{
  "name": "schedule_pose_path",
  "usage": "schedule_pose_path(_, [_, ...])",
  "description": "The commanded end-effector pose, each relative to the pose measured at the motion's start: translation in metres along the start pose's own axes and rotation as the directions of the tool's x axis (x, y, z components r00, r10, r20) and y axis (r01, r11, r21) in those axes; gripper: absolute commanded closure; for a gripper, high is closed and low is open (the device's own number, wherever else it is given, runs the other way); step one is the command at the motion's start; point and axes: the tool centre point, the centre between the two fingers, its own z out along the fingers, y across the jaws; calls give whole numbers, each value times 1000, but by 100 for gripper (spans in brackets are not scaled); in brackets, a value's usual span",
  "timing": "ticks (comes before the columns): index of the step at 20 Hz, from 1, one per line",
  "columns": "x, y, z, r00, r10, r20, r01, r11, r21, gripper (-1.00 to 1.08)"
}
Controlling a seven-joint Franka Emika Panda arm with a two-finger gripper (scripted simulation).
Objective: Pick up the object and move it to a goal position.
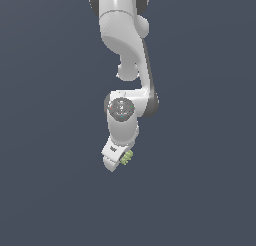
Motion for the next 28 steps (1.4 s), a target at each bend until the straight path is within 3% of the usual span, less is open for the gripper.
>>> schedule_pose_path(1, [0,-1,14,1000,-2,1,2,1000,1,-92])
schedule_pose_path(9, [0,0,28,1000,-2,1,2,1000,1,-92])
schedule_pose_path(10, [0,0,28,1000,-2,1,2,1000,1,108])
schedule_pose_path(22, [1,0,26,1000,-2,0,2,1000,0,108])
schedule_pose_path(28, [21,-3,0,1000,3,-11,-3,1000,-16,108])
